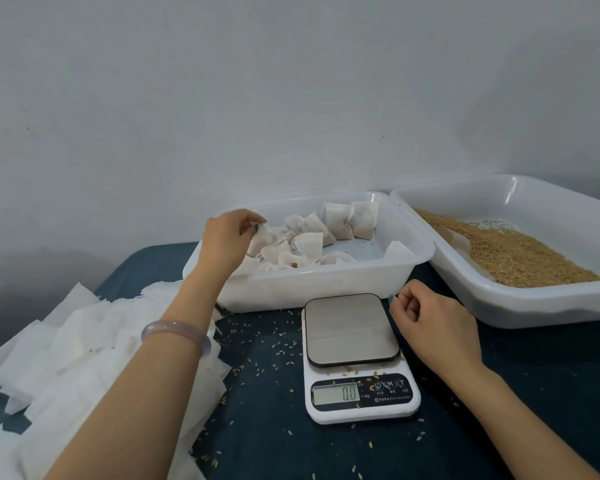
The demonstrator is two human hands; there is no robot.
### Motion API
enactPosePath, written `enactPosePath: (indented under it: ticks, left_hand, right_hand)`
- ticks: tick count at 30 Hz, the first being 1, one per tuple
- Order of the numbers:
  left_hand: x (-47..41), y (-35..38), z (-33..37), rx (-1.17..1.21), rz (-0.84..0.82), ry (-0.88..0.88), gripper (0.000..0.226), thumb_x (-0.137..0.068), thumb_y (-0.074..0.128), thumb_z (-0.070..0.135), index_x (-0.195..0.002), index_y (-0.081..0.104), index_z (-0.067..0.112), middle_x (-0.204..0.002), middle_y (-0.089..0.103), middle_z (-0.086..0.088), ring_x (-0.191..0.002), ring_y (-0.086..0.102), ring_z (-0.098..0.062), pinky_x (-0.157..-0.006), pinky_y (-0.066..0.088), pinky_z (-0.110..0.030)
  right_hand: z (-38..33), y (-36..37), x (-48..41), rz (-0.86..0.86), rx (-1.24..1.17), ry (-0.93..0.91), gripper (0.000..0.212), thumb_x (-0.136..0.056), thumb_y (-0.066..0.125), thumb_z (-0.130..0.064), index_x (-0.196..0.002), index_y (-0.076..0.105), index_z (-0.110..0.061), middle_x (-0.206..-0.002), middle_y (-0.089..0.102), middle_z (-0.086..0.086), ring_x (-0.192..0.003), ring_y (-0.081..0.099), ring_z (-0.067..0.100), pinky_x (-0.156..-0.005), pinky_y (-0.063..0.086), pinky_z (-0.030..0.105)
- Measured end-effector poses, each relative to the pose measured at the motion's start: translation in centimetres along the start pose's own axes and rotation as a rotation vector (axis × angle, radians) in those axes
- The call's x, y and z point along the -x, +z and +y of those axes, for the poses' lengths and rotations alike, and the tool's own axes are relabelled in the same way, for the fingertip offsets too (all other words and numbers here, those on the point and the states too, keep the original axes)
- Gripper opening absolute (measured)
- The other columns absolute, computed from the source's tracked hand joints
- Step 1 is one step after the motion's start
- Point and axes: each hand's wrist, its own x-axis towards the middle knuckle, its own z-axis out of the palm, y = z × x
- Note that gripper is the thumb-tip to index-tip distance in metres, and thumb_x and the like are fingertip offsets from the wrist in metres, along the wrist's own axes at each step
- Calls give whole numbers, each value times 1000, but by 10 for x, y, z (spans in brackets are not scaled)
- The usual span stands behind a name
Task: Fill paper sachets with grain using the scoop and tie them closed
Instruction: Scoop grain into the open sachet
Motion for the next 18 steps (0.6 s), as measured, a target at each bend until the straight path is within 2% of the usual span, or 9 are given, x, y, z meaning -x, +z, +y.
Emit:
enactPosePath:
  ticks: [3,6,8,10,13,16,18]
  left_hand:
    - [1,9,-14,-120,-226,-92,27,-93,55,7,-94,75,25,-91,72,2,-89,64,-13,-72,41,-20]
    - [3,9,-21,-205,-354,-113,25,-90,59,16,-84,74,35,-78,66,12,-71,56,-7,-57,35,-19]
    - [4,7,-22,-245,-412,-128,22,-92,57,23,-86,75,36,-81,67,9,-68,52,-7,-56,35,-22]
    - [4,5,-23,-248,-417,-129,19,-94,56,28,-94,75,31,-90,70,5,-73,54,-11,-62,39,-25]
    - [10,-4,-21,-236,-379,-121,17,-97,55,32,-103,71,31,-94,65,12,-83,55,-8,-64,39,-24]
    - [21,-19,-13,-288,-293,-81,17,-95,54,32,-101,70,35,-97,67,16,-93,60,-11,-66,44,-28]
    - [32,-28,-2,-313,-210,-37,14,-93,56,31,-94,69,35,-90,66,20,-90,61,-11,-61,40,-27]
  right_hand:
    - [1,0,0,2,1,-4,27,-91,58,-35,-69,43,-31,-57,53,-9,-54,51,6,-47,33,26]
    - [0,0,0,-6,-4,4,27,-91,57,-36,-69,43,-31,-58,53,-10,-55,51,6,-48,33,26]
    - [1,0,0,-8,-4,4,26,-92,57,-36,-69,43,-32,-58,53,-10,-56,52,6,-48,35,27]
    - [0,0,0,-4,-6,-3,27,-92,57,-35,-69,43,-32,-58,53,-10,-55,52,6,-48,35,27]
    - [0,-1,0,1,-9,-2,27,-91,57,-36,-69,43,-31,-57,53,-10,-55,52,6,-48,34,27]
    - [0,0,1,-5,0,0,26,-91,56,-37,-69,43,-31,-58,54,-10,-55,52,6,-48,34,26]
    - [0,0,1,-12,5,7,26,-92,56,-37,-69,44,-32,-58,54,-10,-56,52,5,-48,35,27]
